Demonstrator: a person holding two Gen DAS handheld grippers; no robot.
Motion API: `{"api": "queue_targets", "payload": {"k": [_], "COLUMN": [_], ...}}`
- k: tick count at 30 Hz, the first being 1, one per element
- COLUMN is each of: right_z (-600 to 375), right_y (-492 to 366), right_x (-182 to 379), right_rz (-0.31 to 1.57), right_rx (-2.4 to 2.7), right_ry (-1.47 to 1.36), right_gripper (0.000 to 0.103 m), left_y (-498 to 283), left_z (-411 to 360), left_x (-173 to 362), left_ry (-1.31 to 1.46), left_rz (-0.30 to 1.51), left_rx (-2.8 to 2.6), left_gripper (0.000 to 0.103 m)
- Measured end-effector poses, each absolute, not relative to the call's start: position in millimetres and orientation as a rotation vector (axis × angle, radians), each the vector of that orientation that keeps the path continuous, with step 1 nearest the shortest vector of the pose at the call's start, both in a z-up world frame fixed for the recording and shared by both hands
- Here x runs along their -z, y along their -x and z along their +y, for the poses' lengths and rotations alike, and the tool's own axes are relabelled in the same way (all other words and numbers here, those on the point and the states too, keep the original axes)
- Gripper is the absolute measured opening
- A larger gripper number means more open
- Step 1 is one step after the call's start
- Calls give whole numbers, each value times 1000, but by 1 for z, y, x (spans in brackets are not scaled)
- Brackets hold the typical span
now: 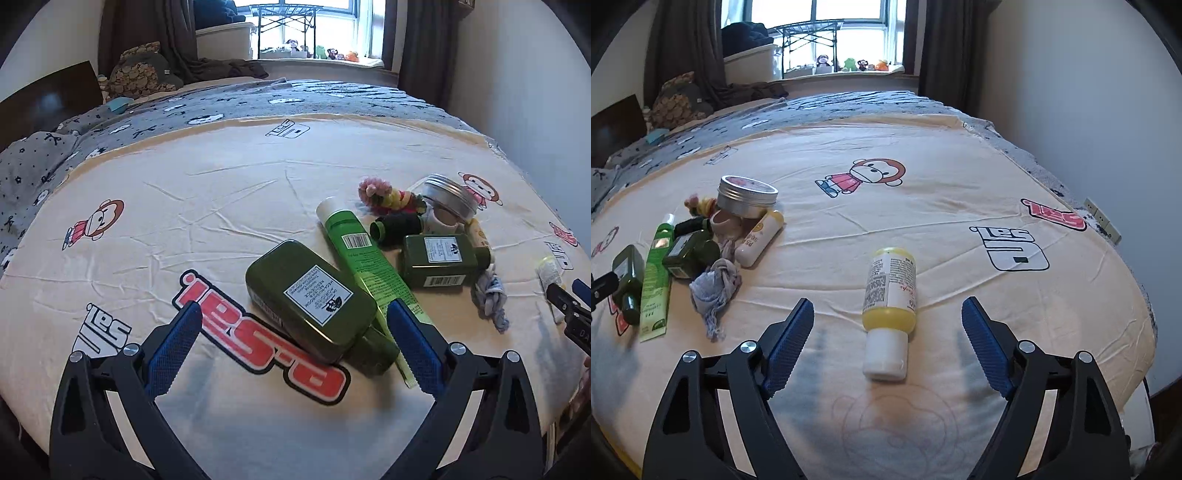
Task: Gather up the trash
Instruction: 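Grasp the yellow lotion bottle with the right tool while the left tool grasps the green bottle, then lower both held bottles into the bin and open both tools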
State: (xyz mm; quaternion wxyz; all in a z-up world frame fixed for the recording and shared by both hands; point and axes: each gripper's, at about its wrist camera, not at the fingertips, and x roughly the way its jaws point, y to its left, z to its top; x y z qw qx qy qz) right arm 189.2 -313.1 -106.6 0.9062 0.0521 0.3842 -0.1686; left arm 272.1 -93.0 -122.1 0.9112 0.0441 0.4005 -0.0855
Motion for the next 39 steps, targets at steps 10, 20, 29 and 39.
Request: {"api": "queue_targets", "payload": {"k": [10,20,29,39], "right_z": [-326,-322,-289,-231], "right_y": [-205,-205,-166,-97], "right_x": [127,125,117,101], "right_rz": [844,830,831,809], "right_rx": [380,344,250,125], "right_ry": [-128,-138,-92,-64], "right_gripper": [70,33,33,32], "left_y": [-305,-305,-253,-160], "left_z": [-98,-93,-78,-53], "left_x": [148,152,144,114], "left_ry": [-103,-96,-121,-78], "left_rz": [896,896,873,804], "left_rx": [125,180,255,301], "left_gripper": [84,81,81,81]}}
